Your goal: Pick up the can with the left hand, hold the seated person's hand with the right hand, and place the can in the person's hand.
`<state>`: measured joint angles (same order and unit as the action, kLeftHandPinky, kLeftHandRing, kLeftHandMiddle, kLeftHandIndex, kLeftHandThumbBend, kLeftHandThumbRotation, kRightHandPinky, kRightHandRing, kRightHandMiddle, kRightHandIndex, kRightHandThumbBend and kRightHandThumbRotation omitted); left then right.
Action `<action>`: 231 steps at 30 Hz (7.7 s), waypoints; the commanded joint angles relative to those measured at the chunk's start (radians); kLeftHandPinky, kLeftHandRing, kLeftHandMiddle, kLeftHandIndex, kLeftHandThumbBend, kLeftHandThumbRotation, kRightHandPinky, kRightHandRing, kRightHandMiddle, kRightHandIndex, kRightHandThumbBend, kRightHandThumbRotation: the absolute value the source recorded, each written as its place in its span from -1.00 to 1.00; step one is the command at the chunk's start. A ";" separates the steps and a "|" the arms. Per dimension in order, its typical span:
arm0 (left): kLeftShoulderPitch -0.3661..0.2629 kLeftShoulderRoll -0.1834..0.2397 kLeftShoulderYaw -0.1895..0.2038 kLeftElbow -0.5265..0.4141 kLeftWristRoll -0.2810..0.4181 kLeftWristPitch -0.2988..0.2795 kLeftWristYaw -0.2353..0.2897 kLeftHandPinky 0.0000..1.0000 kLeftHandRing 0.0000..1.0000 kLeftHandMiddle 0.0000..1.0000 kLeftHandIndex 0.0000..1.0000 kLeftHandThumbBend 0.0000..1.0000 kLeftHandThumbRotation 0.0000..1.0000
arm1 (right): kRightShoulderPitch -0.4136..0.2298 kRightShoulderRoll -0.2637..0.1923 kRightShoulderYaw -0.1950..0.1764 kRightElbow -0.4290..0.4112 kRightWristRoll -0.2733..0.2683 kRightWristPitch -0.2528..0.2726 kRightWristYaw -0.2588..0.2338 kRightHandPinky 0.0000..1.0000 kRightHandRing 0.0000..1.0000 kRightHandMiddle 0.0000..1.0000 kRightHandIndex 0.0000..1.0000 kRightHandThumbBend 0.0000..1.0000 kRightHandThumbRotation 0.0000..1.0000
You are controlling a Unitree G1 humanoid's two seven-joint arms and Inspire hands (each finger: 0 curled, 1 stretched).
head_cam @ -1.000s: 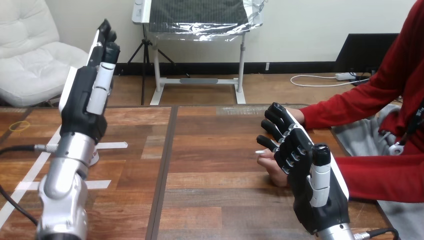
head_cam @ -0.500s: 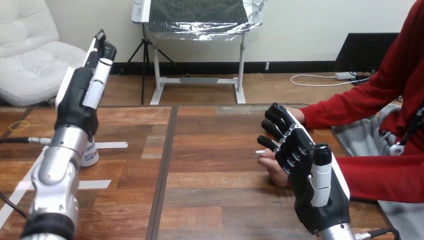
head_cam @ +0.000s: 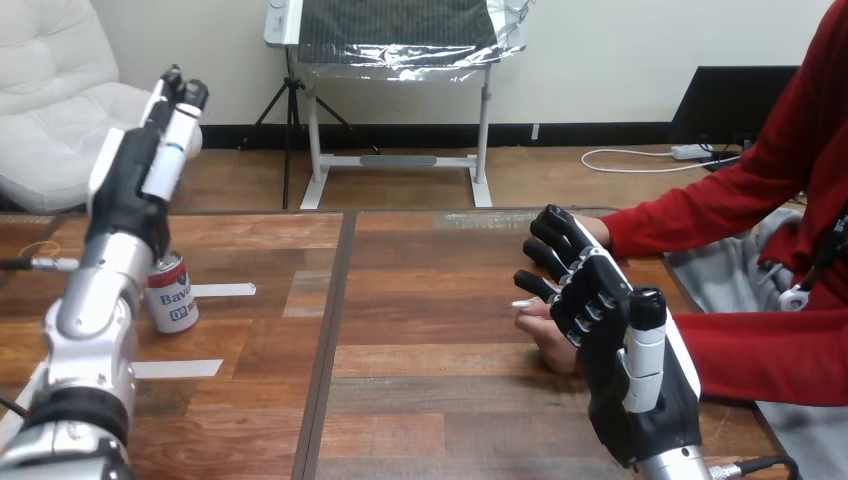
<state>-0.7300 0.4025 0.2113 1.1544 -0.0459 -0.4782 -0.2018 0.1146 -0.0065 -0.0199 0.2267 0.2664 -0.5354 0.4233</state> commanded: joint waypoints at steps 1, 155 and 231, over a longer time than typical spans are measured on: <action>-0.116 0.040 -0.007 0.034 0.021 -0.001 0.027 1.00 1.00 1.00 1.00 -0.13 0.82 | -0.071 -0.006 -0.009 -0.022 0.010 -0.015 0.001 0.72 0.86 0.86 0.83 0.84 1.00; 0.004 0.046 -0.130 0.118 0.195 0.262 0.247 0.95 1.00 1.00 1.00 0.78 -0.70 | -0.092 0.010 -0.026 0.017 0.018 -0.047 0.012 0.67 0.80 0.81 0.79 0.78 1.00; -0.013 0.038 -0.192 0.111 0.226 0.365 0.286 0.83 0.97 0.99 1.00 0.77 -0.81 | -0.060 0.012 -0.022 -0.011 0.033 -0.041 0.015 0.66 0.78 0.79 0.78 0.80 1.00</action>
<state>-0.6967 0.4492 0.0220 1.2709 0.1752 -0.1105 0.0689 0.0906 -0.0025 -0.0410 0.2467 0.2791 -0.5563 0.4344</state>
